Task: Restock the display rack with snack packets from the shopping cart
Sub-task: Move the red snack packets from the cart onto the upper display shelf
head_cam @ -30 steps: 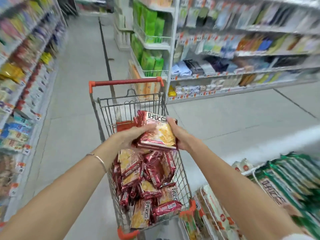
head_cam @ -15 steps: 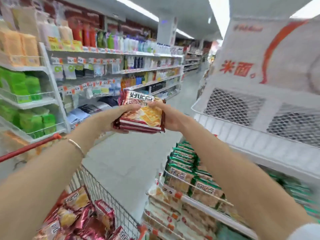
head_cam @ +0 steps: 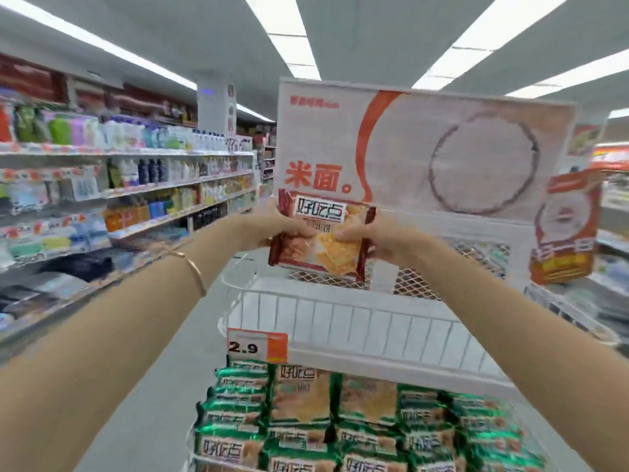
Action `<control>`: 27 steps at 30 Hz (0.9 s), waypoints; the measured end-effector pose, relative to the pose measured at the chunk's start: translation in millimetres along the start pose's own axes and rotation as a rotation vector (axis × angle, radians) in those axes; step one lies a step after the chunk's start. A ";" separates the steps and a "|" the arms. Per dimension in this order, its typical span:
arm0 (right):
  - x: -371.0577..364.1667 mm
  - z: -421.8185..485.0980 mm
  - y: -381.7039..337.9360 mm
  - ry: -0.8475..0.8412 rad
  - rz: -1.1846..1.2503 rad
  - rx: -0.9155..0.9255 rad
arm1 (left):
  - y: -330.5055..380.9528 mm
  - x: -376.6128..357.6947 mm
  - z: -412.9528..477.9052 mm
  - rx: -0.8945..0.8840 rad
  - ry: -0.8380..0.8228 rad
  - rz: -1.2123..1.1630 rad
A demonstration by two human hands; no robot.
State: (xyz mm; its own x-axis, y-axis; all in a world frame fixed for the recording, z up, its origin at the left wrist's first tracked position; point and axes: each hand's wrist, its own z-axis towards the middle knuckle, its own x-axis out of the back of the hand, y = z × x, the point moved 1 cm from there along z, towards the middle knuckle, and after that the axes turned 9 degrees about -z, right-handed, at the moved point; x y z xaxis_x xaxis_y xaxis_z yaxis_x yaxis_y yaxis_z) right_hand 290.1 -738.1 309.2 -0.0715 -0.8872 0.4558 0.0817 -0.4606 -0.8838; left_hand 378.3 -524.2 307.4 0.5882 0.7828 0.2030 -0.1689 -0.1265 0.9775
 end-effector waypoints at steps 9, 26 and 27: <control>-22.4 63.2 115.6 0.092 -0.179 -0.033 | -79.4 -2.2 80.7 0.046 0.145 0.472; -97.8 107.2 158.9 0.048 0.042 0.165 | -84.0 40.6 94.4 -0.128 0.044 1.534; -98.6 109.6 157.0 0.018 0.040 0.166 | -85.4 45.5 91.1 -0.104 0.038 1.508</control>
State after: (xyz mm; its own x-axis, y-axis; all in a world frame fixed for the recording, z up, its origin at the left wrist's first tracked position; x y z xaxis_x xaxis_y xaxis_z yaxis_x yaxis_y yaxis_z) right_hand 418.9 -725.8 137.1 -0.0824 -0.9049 0.4176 0.2477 -0.4245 -0.8709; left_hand 491.4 -533.3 238.4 -0.2015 -0.0214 0.9793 -0.6320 -0.7610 -0.1466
